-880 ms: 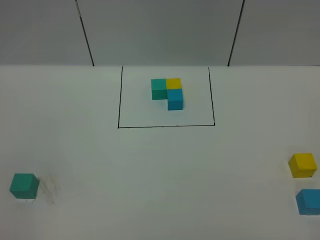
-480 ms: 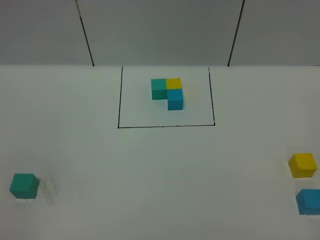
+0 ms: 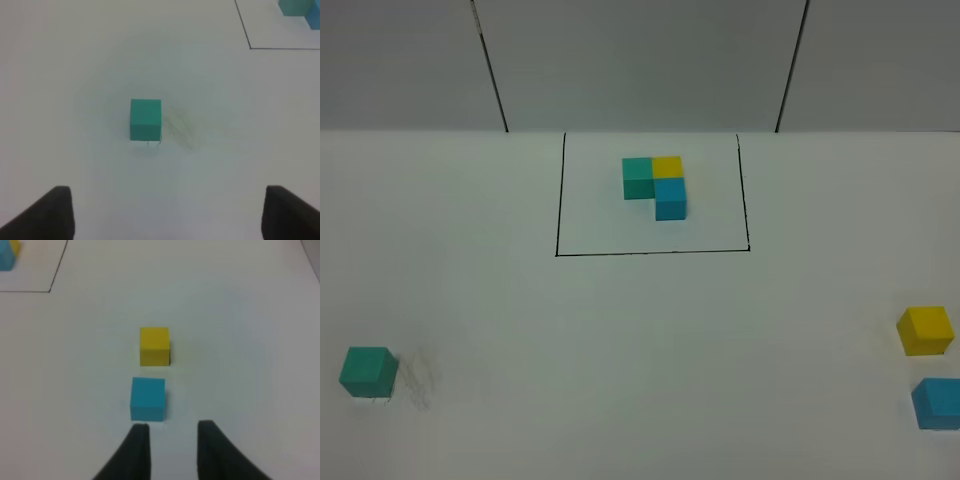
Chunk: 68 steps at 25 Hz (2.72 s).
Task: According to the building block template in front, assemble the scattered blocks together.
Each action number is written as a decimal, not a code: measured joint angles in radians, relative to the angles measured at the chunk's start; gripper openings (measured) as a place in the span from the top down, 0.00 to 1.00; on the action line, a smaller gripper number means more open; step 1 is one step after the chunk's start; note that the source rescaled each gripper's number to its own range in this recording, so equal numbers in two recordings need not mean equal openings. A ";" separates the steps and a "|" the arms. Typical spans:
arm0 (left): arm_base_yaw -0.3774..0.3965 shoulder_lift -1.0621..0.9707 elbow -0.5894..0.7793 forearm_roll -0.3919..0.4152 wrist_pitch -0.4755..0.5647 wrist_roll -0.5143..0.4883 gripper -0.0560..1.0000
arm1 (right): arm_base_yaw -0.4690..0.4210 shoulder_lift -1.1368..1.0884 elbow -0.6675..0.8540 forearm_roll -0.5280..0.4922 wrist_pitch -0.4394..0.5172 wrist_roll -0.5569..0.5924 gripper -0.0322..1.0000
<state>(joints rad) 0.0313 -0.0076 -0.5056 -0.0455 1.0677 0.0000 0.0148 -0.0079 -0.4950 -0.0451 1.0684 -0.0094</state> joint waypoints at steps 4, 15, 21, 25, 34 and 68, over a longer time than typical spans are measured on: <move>0.000 0.000 0.000 0.000 0.000 0.000 0.32 | 0.000 0.000 0.000 0.000 0.000 0.000 0.97; 0.000 0.224 -0.028 0.065 -0.064 -0.102 0.32 | 0.000 0.000 0.000 0.000 0.000 0.000 0.97; 0.000 0.584 -0.073 0.072 -0.247 -0.154 0.32 | 0.000 0.000 0.000 0.000 0.000 0.000 0.97; 0.000 0.809 -0.092 0.072 -0.371 -0.165 0.32 | 0.000 0.000 0.000 0.000 0.000 0.000 0.97; 0.000 1.240 -0.097 0.072 -0.577 -0.169 0.32 | 0.000 0.000 0.000 0.000 0.000 0.000 0.97; 0.000 1.628 -0.318 0.022 -0.426 -0.045 0.49 | 0.000 0.000 0.000 0.000 0.000 0.000 0.97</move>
<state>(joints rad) 0.0313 1.6201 -0.8238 -0.0232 0.6413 -0.0452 0.0148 -0.0079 -0.4950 -0.0451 1.0684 -0.0094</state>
